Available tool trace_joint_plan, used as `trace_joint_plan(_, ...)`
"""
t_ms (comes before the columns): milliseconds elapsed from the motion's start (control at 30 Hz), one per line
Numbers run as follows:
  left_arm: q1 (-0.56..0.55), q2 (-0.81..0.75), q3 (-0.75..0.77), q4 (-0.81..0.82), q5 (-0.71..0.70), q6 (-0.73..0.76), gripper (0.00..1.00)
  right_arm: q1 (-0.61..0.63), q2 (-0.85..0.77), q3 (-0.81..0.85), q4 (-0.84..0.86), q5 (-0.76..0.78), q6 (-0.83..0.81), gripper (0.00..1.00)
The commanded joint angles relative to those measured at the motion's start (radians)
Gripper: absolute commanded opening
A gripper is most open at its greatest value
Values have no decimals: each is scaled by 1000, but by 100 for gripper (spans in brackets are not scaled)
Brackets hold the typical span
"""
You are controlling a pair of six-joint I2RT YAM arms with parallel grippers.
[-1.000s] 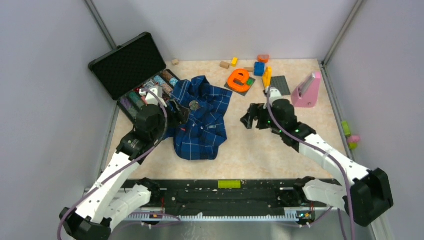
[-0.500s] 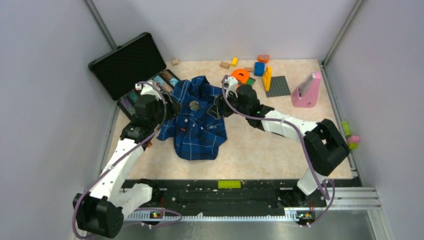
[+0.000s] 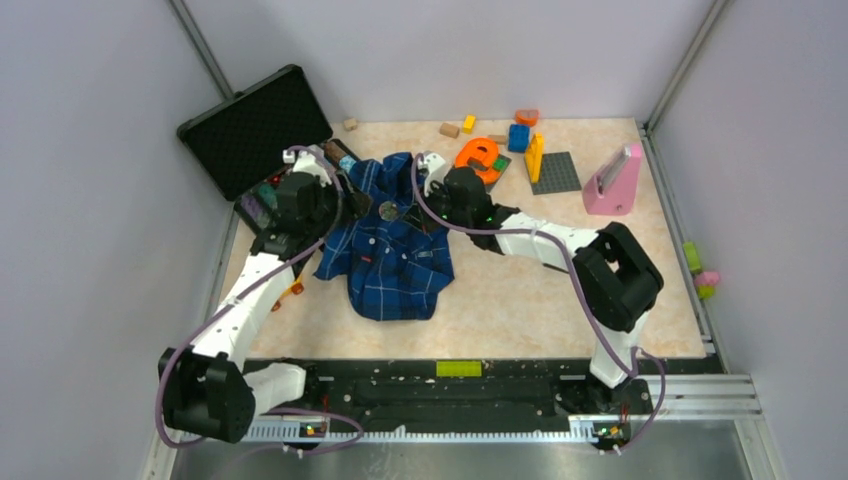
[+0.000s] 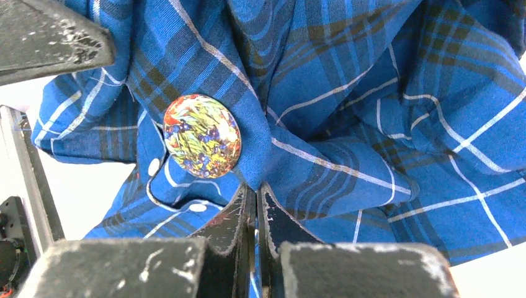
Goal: Remove the brooch from the garment
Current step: Move the clothes to the center of the board.
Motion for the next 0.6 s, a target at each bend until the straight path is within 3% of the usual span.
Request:
trace_joint_plan(0,7,52,55,75,49,25,69,6,-93,-47,60,-4,11,0)
trace_joint_plan(133,13,119,79,77,113,20,67,6,-178,-140,57,-15,41,0)
trace_joint_plan(167,18,129,75,101,158,11,61,6,-194,-152,37,-17,47,0)
trace_joint_plan(300,40,92,45,130,375,-25,19,5,-291,-199,-82,-29,76,0)
trace_joint_plan(400,41,-3,-4,112,489,-62,2,5,-403,-277,-130,-44,96,0)
trace_joint_plan(567,38,-189,-122,17,516,-68,0,5,-625,-426,-179,-80,123,0)
